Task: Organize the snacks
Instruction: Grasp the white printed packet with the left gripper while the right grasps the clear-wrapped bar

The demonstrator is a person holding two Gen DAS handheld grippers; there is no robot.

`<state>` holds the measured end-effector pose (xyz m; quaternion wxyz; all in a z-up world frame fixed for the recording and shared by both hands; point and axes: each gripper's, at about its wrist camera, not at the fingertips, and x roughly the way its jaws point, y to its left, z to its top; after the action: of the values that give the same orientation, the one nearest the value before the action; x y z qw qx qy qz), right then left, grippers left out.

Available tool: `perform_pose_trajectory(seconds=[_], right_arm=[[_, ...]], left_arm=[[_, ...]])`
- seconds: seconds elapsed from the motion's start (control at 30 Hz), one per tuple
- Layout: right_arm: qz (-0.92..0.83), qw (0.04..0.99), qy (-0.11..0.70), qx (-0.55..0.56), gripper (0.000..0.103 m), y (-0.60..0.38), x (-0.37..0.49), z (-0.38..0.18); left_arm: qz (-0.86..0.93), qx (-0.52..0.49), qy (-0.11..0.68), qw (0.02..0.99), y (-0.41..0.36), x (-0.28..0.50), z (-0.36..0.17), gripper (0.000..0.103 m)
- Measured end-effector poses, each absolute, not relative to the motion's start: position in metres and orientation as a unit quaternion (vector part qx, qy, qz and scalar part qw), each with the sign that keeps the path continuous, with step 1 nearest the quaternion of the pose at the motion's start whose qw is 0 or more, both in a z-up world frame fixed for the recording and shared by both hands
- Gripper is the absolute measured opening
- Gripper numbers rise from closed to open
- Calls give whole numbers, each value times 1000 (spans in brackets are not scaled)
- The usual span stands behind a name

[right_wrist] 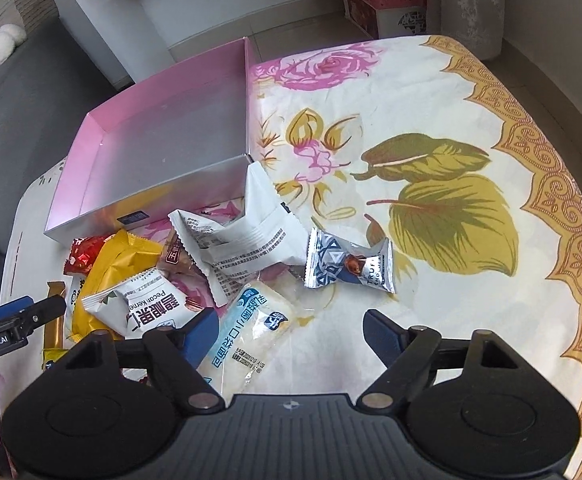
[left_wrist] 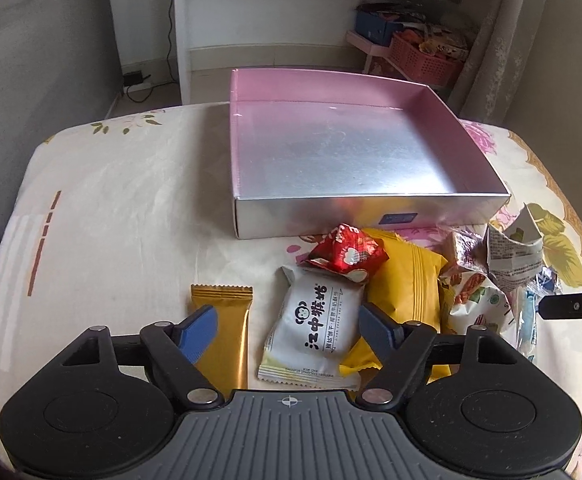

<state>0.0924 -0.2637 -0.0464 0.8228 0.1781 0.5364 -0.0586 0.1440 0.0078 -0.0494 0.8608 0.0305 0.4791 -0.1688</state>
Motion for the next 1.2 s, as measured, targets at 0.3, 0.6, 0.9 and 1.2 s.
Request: perform_pose_trajectory(seconds=[0.3,0.6,0.9,1.2], right_arm=[[-61,814,549,179,56,-252,103,-58],[-53,813,552,175,54,-242,109,-66],[-65,818,553,148,48,-243,110,-66],[-72,815,559,138,40,-254,105,-65]], left_arm=[[-177,49,493,850,-9,154,-63,52],[-174,57,496,849,-18,159,-75,62],[-152,68,483,860,-15,157,-79,77],[-153,85,497,850,-10,152,-75,58]])
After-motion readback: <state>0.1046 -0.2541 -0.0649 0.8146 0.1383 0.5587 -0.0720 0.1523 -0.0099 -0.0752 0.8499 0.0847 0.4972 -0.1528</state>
